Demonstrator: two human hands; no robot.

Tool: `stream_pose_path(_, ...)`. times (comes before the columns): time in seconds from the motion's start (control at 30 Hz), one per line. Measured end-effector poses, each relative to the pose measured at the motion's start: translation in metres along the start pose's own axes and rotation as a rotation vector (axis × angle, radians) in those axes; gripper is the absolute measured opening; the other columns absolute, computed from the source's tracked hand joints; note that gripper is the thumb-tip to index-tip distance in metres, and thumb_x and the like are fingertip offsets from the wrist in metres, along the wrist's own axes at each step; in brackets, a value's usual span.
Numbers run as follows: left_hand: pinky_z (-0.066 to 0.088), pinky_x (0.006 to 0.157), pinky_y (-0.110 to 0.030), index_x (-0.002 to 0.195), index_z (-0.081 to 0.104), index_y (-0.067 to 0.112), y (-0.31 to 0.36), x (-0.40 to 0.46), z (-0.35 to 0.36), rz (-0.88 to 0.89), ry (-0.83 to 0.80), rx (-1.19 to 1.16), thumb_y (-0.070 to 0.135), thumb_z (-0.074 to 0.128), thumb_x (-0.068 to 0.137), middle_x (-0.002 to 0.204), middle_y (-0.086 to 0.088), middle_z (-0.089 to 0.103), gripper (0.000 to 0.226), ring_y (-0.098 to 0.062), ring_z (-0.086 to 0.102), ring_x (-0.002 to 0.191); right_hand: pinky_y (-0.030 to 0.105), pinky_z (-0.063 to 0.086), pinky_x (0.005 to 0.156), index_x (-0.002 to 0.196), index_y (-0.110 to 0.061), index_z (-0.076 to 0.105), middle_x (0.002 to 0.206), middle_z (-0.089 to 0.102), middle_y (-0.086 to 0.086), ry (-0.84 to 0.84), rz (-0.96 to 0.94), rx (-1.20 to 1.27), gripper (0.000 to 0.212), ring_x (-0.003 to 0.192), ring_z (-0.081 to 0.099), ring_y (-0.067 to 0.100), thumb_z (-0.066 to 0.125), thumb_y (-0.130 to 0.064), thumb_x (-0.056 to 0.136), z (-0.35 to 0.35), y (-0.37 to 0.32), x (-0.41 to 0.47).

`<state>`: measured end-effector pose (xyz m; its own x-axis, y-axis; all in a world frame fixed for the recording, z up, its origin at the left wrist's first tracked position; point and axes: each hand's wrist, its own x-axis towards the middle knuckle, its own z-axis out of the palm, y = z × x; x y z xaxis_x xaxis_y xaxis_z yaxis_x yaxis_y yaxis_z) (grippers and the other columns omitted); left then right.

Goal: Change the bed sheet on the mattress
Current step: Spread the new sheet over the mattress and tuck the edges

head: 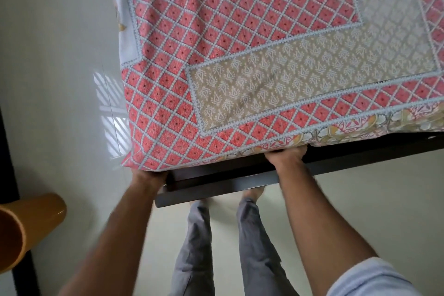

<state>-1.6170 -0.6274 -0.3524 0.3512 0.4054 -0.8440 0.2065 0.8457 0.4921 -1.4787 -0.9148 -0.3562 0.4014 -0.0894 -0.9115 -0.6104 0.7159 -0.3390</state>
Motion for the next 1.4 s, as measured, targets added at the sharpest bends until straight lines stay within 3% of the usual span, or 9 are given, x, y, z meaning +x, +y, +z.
stream_pose_path(0.13, 0.062, 0.081, -0.043, 0.112, 0.067, 0.019, 0.042, 0.011, 0.023, 0.018, -0.121, 0.471, 0.054, 0.043, 0.103, 0.108, -0.005, 0.075, 0.043, -0.030, 0.072, 0.103, 0.070, 0.038, 0.104, 0.139, -0.025, 0.055, 0.141, 0.057, 0.013, 0.074, 0.119, -0.077, 0.060, 0.127, 0.052, 0.043, 0.039, -0.061, 0.095, -0.013, -0.016, 0.018)
stream_pose_path(0.3, 0.053, 0.095, -0.046, 0.114, 0.067, 0.025, 0.055, -0.019, 0.062, 0.058, 0.023, 0.582, 0.057, 0.028, 0.104, 0.107, -0.001, 0.076, 0.052, -0.023, 0.072, 0.102, 0.056, 0.031, 0.116, 0.126, 0.000, 0.053, 0.137, 0.051, 0.023, 0.144, 0.105, -0.169, 0.039, 0.121, 0.049, 0.040, 0.042, -0.031, 0.104, -0.017, -0.041, -0.023)
stream_pose_path(0.43, 0.036, 0.113, -0.036, 0.137, 0.047, 0.016, 0.033, -0.057, 0.074, 0.610, 0.165, 0.846, 0.040, 0.040, 0.104, 0.135, -0.006, 0.050, 0.041, -0.019, 0.048, 0.128, 0.049, 0.029, 0.119, 0.149, 0.000, 0.035, 0.152, 0.039, 0.023, 0.142, 0.045, -0.223, 0.055, 0.142, 0.038, 0.038, 0.049, -0.029, 0.105, -0.038, -0.083, -0.067)
stream_pose_path(0.57, 0.036, 0.103, -0.044, 0.128, 0.055, 0.013, -0.002, -0.100, 0.109, 1.104, -0.172, 1.302, 0.022, 0.047, 0.095, 0.132, -0.008, 0.052, 0.035, -0.026, 0.047, 0.125, 0.045, 0.037, 0.112, 0.152, -0.005, 0.034, 0.152, 0.042, 0.019, 0.171, -0.047, -0.224, 0.052, 0.141, 0.042, 0.035, 0.046, -0.028, 0.106, -0.060, -0.135, -0.095)
stream_pose_path(0.73, 0.056, 0.081, -0.034, 0.096, 0.067, 0.044, -0.099, -0.129, 0.185, 0.365, -0.779, 1.277, 0.022, 0.053, 0.100, 0.096, 0.014, 0.072, 0.026, -0.007, 0.070, 0.090, 0.046, 0.041, 0.106, 0.154, -0.009, 0.033, 0.152, 0.042, 0.019, 0.185, -0.089, -0.192, 0.052, 0.139, 0.044, 0.037, 0.046, -0.024, 0.106, -0.076, -0.212, -0.071)
stream_pose_path(0.97, 0.051, 0.092, -0.042, 0.111, 0.064, 0.037, -0.249, -0.159, 0.279, 0.019, -0.470, 1.083, 0.022, 0.051, 0.106, 0.119, 0.007, 0.067, 0.020, -0.021, 0.064, 0.114, 0.052, 0.042, 0.108, 0.136, -0.006, 0.048, 0.134, 0.052, 0.014, 0.113, -0.040, -0.057, 0.034, 0.122, 0.054, 0.033, 0.050, -0.019, 0.105, -0.108, -0.348, 0.006)
stream_pose_path(1.13, 0.044, 0.099, -0.031, 0.125, 0.059, 0.038, -0.299, -0.173, 0.379, 0.337, -0.733, 1.532, 0.027, 0.051, 0.105, 0.128, 0.011, 0.063, 0.024, -0.009, 0.059, 0.118, 0.051, 0.050, 0.096, 0.108, -0.012, 0.059, 0.109, 0.062, 0.011, 0.043, -0.022, -0.075, 0.016, 0.096, 0.063, 0.026, 0.049, -0.025, 0.104, -0.142, -0.442, 0.040)
stream_pose_path(1.27, 0.043, 0.109, -0.046, 0.137, 0.059, 0.014, -0.327, -0.173, 0.486, 0.764, -1.170, 1.884, 0.039, 0.033, 0.097, 0.143, -0.007, 0.056, 0.054, -0.028, 0.052, 0.132, 0.061, 0.050, 0.088, 0.135, -0.014, 0.051, 0.127, 0.058, 0.015, -0.039, 0.083, 0.062, 0.055, 0.114, 0.059, 0.036, 0.050, -0.055, 0.098, -0.151, -0.466, 0.060)
stream_pose_path(1.4, 0.034, 0.111, -0.057, 0.139, 0.056, 0.027, -0.360, -0.182, 0.610, 1.339, -1.480, 2.371, 0.035, 0.034, 0.092, 0.151, -0.004, 0.048, 0.052, -0.033, 0.043, 0.138, 0.053, 0.049, 0.091, 0.136, -0.025, 0.057, 0.121, 0.066, 0.004, -0.060, 0.143, 0.196, 0.073, 0.109, 0.062, 0.026, 0.035, -0.078, 0.091, -0.133, -0.440, 0.081)
